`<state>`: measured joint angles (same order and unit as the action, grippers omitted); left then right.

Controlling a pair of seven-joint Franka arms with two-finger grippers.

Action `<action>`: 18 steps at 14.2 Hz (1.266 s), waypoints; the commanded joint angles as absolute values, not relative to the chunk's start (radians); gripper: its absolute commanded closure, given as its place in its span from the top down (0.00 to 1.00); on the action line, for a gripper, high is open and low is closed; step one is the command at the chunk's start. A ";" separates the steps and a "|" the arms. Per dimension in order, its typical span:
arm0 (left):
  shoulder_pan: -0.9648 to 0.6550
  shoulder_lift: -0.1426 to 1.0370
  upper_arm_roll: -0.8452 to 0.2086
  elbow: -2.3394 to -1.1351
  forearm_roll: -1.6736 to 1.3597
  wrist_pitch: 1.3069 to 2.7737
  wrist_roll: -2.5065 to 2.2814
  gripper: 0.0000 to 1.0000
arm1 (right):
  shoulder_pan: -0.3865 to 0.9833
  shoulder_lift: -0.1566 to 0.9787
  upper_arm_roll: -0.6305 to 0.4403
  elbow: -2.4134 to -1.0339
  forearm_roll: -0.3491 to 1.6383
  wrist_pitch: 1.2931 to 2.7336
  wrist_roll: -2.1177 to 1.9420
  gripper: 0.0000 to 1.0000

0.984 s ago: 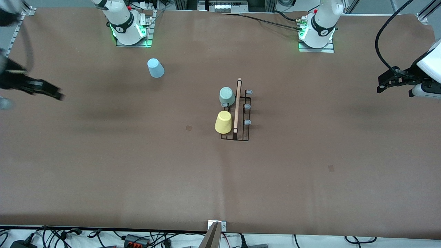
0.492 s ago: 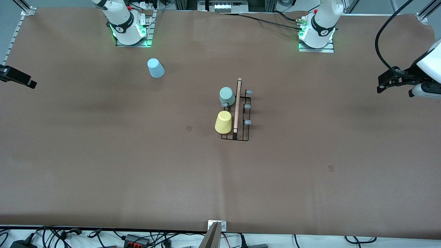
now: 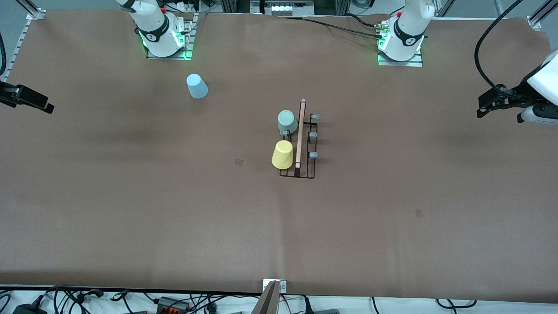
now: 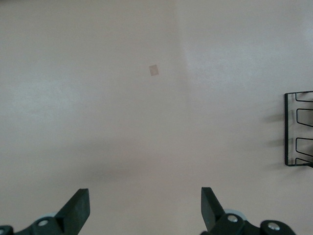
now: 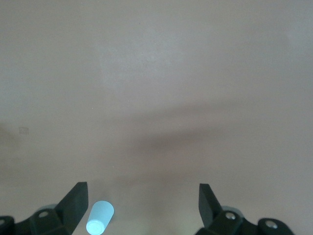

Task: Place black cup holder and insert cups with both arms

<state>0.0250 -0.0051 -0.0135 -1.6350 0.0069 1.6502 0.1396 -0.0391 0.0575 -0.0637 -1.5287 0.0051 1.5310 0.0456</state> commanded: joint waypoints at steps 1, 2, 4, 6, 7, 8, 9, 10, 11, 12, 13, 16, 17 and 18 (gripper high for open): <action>0.028 -0.011 -0.012 -1.638 0.005 1.652 0.155 1.00 | -0.043 0.055 -0.034 -1.514 -0.011 1.534 0.005 1.00; 0.028 -0.011 -0.012 -1.638 0.005 1.652 0.155 1.00 | -0.044 0.055 -0.035 -1.511 -0.011 1.529 0.005 1.00; 0.028 -0.011 -0.012 -1.638 0.005 1.652 0.155 1.00 | -0.044 0.055 -0.035 -1.513 -0.011 1.526 0.005 1.00; 0.028 -0.011 -0.012 -1.638 0.005 1.652 0.155 1.00 | -0.043 0.055 -0.035 -1.513 -0.012 1.529 0.003 1.00; 0.028 -0.011 -0.012 -1.638 0.005 1.652 0.155 1.00 | -0.044 0.055 -0.035 -1.513 -0.011 1.529 -0.008 1.00; 0.028 -0.011 -0.012 -1.638 0.005 1.652 0.155 1.00 | -0.044 0.054 -0.040 -1.513 -0.009 1.531 -0.026 1.00; 0.028 -0.011 -0.012 -1.638 0.005 1.652 0.155 1.00 | -0.046 0.054 -0.040 -1.513 -0.002 1.526 -0.026 1.00; 0.028 -0.011 -0.012 -1.638 0.005 1.652 0.155 1.00 | -0.046 0.052 -0.041 -1.513 -0.002 1.525 -0.028 1.00; 0.028 -0.011 -0.012 -1.638 0.005 1.652 0.155 1.00 | -0.048 0.052 -0.041 -1.511 -0.003 1.526 -0.029 1.00; 0.028 -0.011 -0.012 -1.638 0.005 1.652 0.155 1.00 | -0.049 0.052 -0.041 -1.511 -0.008 1.526 -0.031 1.00; 0.028 -0.011 -0.012 -1.638 0.005 1.652 0.155 1.00 | -0.048 0.054 -0.041 -1.511 -0.011 1.525 -0.029 1.00; 0.028 -0.011 -0.012 -1.638 0.005 1.652 0.155 1.00 | -0.048 0.055 -0.041 -1.509 -0.011 1.529 -0.031 1.00; 0.028 -0.011 -0.012 -1.638 0.005 1.652 0.155 1.00 | -0.048 0.055 -0.041 -1.509 -0.011 1.526 -0.029 1.00; 0.028 -0.011 -0.012 -1.638 0.005 1.652 0.155 1.00 | -0.048 0.054 -0.041 -1.509 -0.011 1.525 -0.031 1.00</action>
<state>0.0250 -0.0051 -0.0135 -1.6350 0.0069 1.6501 0.1396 -0.0392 0.0566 -0.0451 -1.5229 -0.0028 1.5335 -0.0084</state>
